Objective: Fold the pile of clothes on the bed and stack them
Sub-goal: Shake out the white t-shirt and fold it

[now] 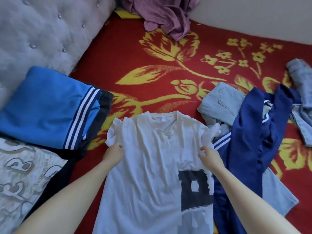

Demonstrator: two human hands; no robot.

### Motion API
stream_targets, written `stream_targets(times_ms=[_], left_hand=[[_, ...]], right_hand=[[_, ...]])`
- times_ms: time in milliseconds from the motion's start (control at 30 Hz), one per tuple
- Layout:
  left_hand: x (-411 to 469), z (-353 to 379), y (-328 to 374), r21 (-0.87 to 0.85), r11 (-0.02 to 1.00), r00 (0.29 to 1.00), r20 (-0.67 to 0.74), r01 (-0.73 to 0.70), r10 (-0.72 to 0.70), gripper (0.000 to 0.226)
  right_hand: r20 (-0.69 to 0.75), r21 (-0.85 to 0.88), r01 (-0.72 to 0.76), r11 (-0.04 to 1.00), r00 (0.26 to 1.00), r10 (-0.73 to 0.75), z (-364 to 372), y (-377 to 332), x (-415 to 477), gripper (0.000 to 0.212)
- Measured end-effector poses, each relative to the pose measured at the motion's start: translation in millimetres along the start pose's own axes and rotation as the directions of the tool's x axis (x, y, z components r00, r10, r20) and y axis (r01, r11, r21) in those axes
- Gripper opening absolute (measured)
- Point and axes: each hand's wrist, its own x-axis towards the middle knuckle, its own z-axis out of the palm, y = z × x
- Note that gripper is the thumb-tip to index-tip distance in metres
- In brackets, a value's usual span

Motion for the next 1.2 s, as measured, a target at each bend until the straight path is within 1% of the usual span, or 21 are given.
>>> stream_targets(times_ms=[100, 167, 200, 233, 300, 333, 367, 433, 467, 533, 600, 667, 700, 733, 800, 867, 933, 1033, 1133, 1200], left_hand=[[17.4, 1.7, 9.7, 0.026, 1.000, 1.000, 0.010, 0.003, -0.003, 0.038], [32.1, 5.0, 13.1, 0.038, 0.999, 1.000, 0.010, 0.021, -0.022, 0.039], [39.7, 7.5, 13.8, 0.036, 0.999, 1.000, 0.006, 0.029, -0.029, 0.040], [48.3, 10.0, 14.1, 0.033, 0.999, 0.999, -0.008, 0.036, -0.036, 0.041], [65.5, 13.9, 17.2, 0.067, 0.997, 0.998, -0.055, 0.043, -0.039, 0.046], [73.1, 15.3, 19.7, 0.102, 0.994, 0.997, -0.073, 0.041, -0.034, 0.049], [80.1, 17.3, 22.6, 0.141, 0.990, 0.996, -0.092, 0.030, -0.017, 0.053], [92.2, 20.8, 29.7, 0.217, 0.976, 0.991, -0.131, -0.006, 0.035, 0.064], [98.4, 21.9, 34.4, 0.262, 0.965, 0.988, -0.144, -0.022, 0.062, 0.070], [114.6, 24.0, 43.2, 0.348, 0.937, 0.987, -0.134, -0.035, 0.086, 0.082], [133.3, 26.7, 46.1, 0.370, 0.929, 0.995, -0.093, -0.007, 0.045, 0.093], [149.9, 31.4, 43.2, 0.353, 0.935, 0.999, -0.050, 0.035, -0.018, 0.099], [155.3, 34.3, 40.9, 0.355, 0.933, 0.998, -0.042, 0.054, -0.041, 0.099], [160.0, 37.8, 39.1, 0.367, 0.928, 0.998, -0.046, 0.064, -0.051, 0.097], [166.6, 41.0, 39.8, 0.394, 0.917, 0.997, -0.057, 0.067, -0.049, 0.094], [167.3, 42.1, 40.3, 0.420, 0.903, 0.996, -0.052, 0.088, -0.073, 0.093], [168.6, 41.5, 41.5, 0.447, 0.888, 0.994, -0.059, 0.110, -0.094, 0.092], [172.8, 41.7, 43.9, 0.444, 0.888, 0.993, -0.050, 0.120, -0.109, 0.091], [177.9, 44.4, 40.8, 0.417, 0.902, 0.994, -0.061, 0.112, -0.095, 0.094], [181.4, 45.3, 37.6, 0.413, 0.906, 0.996, -0.054, 0.091, -0.076, 0.099]], right_hand=[[-0.003, -0.082, 0.030, 0.996, 1.000, -0.030, -5.7, 1.7, 29.0, 0.037], [-0.007, -0.260, 0.078, 0.963, 0.997, -0.083, -6.0, 2.3, 47.9, 0.035], [-0.002, -0.374, 0.134, 0.918, 0.989, -0.145, -5.5, 1.4, 55.3, 0.033], [-0.015, -0.455, 0.206, 0.867, 0.971, -0.238, -2.4, 2.0, 65.0, 0.031], [0.050, -0.520, 0.330, 0.788, 0.932, -0.358, 2.9, 3.0, 83.8, 0.029], [0.055, -0.560, 0.358, 0.748, 0.916, -0.397, 6.5, 5.2, 93.5, 0.032], [0.097, -0.560, 0.365, 0.744, 0.921, -0.378, 8.1, 3.3, 100.6, 0.035], [0.095, -0.556, 0.365, 0.747, 0.920, -0.379, 13.8, 2.1, 117.1, 0.048], [0.094, -0.532, 0.356, 0.768, 0.926, -0.365, 15.5, 2.8, 125.8, 0.055], [0.082, -0.434, 0.305, 0.847, 0.950, -0.300, 12.9, 0.8, 141.3, 0.067], [0.053, -0.305, 0.228, 0.925, 0.973, -0.223, 12.3, 2.4, 156.6, 0.075], [0.071, -0.183, 0.121, 0.976, 0.991, -0.109, 13.8, 3.9, 170.3, 0.080], [0.077, -0.163, 0.079, 0.984, 0.995, -0.067, 17.7, 5.9, 176.1, 0.081], [0.074, -0.184, 0.047, 0.982, 0.997, -0.034, 21.9, 7.3, 180.6, 0.080], [0.034, -0.245, 0.013, 0.969, 0.999, -0.005, 28.0, 7.3, 188.7, 0.076], [0.020, -0.262, -0.008, 0.965, 1.000, 0.013, 30.1, 5.7, 192.7, 0.075], [0.010, -0.239, -0.034, 0.971, 0.999, 0.037, 31.2, 1.3, 194.5, 0.075], [-0.051, -0.224, -0.088, 0.971, 0.996, 0.078, 33.5, -2.8, 198.1, 0.068], [-0.090, -0.190, -0.106, 0.976, 0.992, 0.091, 34.1, -2.3, 205.9, 0.061], [-0.140, -0.170, -0.138, 0.976, 0.983, 0.115, 38.0, -5.2, 208.3, 0.053]])
